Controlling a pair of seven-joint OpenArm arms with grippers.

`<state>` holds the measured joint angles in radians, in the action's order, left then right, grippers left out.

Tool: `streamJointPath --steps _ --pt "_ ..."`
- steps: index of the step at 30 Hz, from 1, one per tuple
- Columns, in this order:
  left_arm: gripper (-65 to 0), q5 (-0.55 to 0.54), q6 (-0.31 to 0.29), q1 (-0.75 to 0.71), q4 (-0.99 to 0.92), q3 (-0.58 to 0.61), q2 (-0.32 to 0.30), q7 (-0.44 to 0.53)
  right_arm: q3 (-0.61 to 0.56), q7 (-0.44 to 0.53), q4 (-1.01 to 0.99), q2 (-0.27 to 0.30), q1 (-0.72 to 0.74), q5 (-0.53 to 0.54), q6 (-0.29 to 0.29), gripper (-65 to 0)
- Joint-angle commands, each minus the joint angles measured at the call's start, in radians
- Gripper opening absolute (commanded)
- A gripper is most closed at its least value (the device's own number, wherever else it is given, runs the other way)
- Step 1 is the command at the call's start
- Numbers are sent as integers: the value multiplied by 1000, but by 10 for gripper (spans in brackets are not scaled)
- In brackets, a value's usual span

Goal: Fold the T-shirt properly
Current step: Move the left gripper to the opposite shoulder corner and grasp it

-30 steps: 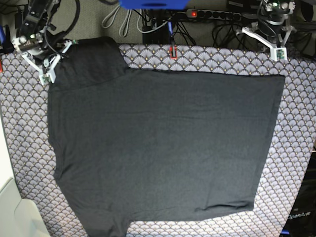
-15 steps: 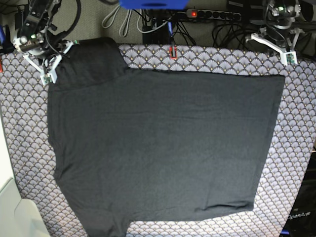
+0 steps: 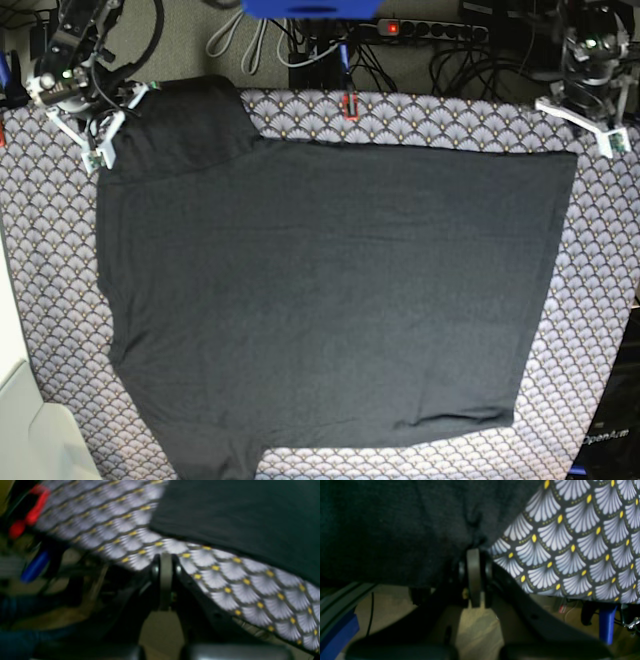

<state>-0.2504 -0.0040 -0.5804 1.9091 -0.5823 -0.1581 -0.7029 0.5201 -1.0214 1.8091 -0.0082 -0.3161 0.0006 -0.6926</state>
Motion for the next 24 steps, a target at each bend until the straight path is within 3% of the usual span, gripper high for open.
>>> streamJointPath --steps 1,4,6,11,19,24 --pt "-645 1 -1 10 16 -18 -11 18 -1 2 8 6 2 5 -6 -650" --pt "-642 1 -1 29 16 -34 -16 4 -1 2 8 6 2 5 -6 -650" --pt "-597 1 -1 43 16 -34 -18 -16 -1 2 8 6 2 5 -6 -650" --pt "-344 0 -3 75 14 -32 -24 -39 -1 2 8 6 2 3 -6 -650" --pt "-341 -2 -6 184 -127 -35 -25 -33 -1 2 8 7 2 2 -6 -650" --pt "-342 -68 -161 251 -219 -121 -16 -31 -1 2 8 18 1 2 -6 -649"
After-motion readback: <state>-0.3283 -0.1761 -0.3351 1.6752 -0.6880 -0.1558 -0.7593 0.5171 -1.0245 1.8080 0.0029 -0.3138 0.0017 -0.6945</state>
